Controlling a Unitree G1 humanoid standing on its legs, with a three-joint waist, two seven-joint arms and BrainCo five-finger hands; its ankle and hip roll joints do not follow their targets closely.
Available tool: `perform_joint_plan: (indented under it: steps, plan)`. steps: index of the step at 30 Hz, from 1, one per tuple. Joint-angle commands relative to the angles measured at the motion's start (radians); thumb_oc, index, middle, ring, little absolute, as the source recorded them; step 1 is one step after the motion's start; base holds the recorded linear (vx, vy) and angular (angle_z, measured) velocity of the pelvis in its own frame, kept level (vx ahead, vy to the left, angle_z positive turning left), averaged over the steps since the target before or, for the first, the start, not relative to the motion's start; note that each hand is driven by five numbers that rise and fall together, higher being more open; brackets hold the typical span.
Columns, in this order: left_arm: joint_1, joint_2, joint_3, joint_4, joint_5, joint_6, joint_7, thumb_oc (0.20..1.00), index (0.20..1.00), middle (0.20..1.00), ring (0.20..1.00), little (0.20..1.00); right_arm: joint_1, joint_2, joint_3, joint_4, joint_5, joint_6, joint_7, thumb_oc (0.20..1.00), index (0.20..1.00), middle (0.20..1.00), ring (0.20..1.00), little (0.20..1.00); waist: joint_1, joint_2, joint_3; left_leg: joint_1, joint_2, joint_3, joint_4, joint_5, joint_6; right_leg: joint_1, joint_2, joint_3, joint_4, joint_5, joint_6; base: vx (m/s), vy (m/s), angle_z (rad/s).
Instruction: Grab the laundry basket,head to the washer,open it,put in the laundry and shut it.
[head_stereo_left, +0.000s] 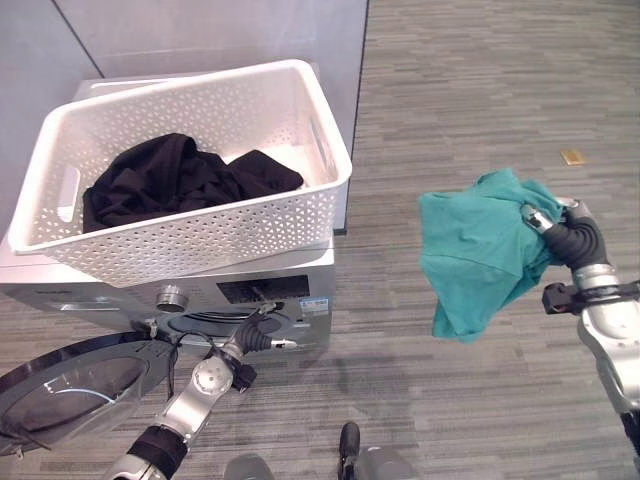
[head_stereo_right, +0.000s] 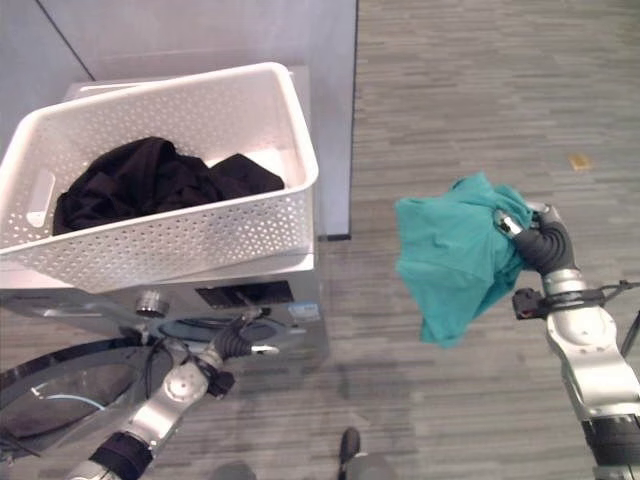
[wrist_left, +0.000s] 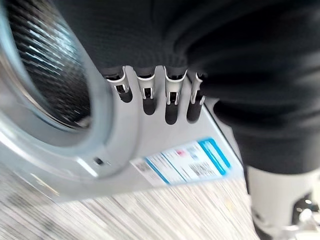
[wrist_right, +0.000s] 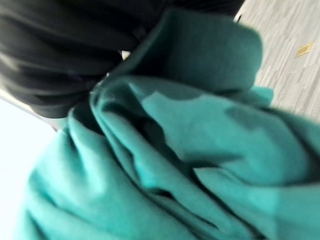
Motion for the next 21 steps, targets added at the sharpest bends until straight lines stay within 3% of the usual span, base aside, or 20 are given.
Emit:
perform_joint_plan:
  steps: [1,2,5,12,17,21]
  plan:
    - [-0.007,-0.016,-0.077,-0.063,0.009,-0.068,-0.025,1.000,1.000,1.000,1.000,1.000,0.021,-0.028,-0.032,-0.044,0.083,-0.078,0.050,0.200,0.200,0.200,0.200,0.200,0.038,0.046,-0.134,0.007,-0.035,0.094,-0.137,-0.009,0.089,-0.112,-0.109,0.051,0.003,0.035,0.158,-0.12,0.230,0.46]
    - [-0.007,-0.015,-0.078,-0.063,0.009,-0.068,-0.026,1.000,1.000,1.000,1.000,1.000,0.023,-0.027,-0.033,-0.046,0.083,-0.078,0.050,0.200,0.200,0.200,0.200,0.200,0.041,0.044,-0.134,0.012,-0.037,0.098,-0.143,-0.007,0.091,-0.111,-0.110,0.053,0.002,0.036,0.160,-0.07,0.187,0.33]
    - [0.009,0.035,-0.111,-0.150,-0.061,-0.086,-0.077,1.000,1.000,1.000,1.000,1.000,0.032,-0.019,0.038,-0.104,0.141,-0.086,0.114,0.200,0.200,0.200,0.200,0.200,0.048,0.051,-0.126,0.030,-0.083,0.122,-0.191,-0.080,0.100,-0.137,-0.147,0.054,-0.006,0.091,0.189,-0.08,0.142,0.03]
    - [0.017,0.107,-0.182,-0.238,-0.109,-0.092,-0.141,1.000,1.000,1.000,1.000,1.000,-0.017,0.025,0.201,-0.104,0.250,-0.083,0.187,0.200,0.200,0.200,0.200,0.200,0.073,0.040,-0.112,0.037,-0.136,0.143,-0.208,-0.121,0.123,-0.171,-0.201,0.061,-0.024,0.166,0.230,-0.10,0.090,-0.06]
    - [0.036,0.103,-0.214,-0.260,-0.158,-0.080,-0.161,1.000,1.000,1.000,1.000,1.000,-0.052,0.051,0.303,-0.093,0.274,-0.064,0.209,0.200,0.200,0.200,0.200,0.200,0.095,0.025,-0.097,0.011,-0.167,0.128,-0.158,-0.150,0.142,-0.172,-0.246,0.052,-0.029,0.193,0.244,-0.08,0.049,-0.03]
    - [0.042,0.039,-0.230,-0.207,-0.104,-0.081,-0.132,1.000,1.000,1.000,1.000,1.000,-0.091,0.091,0.365,-0.081,0.283,-0.064,0.201,0.200,0.200,0.200,0.200,0.200,0.121,0.000,-0.078,-0.017,-0.197,0.111,-0.118,-0.171,0.158,-0.173,-0.285,0.036,-0.028,0.212,0.253,-0.07,0.019,0.07]
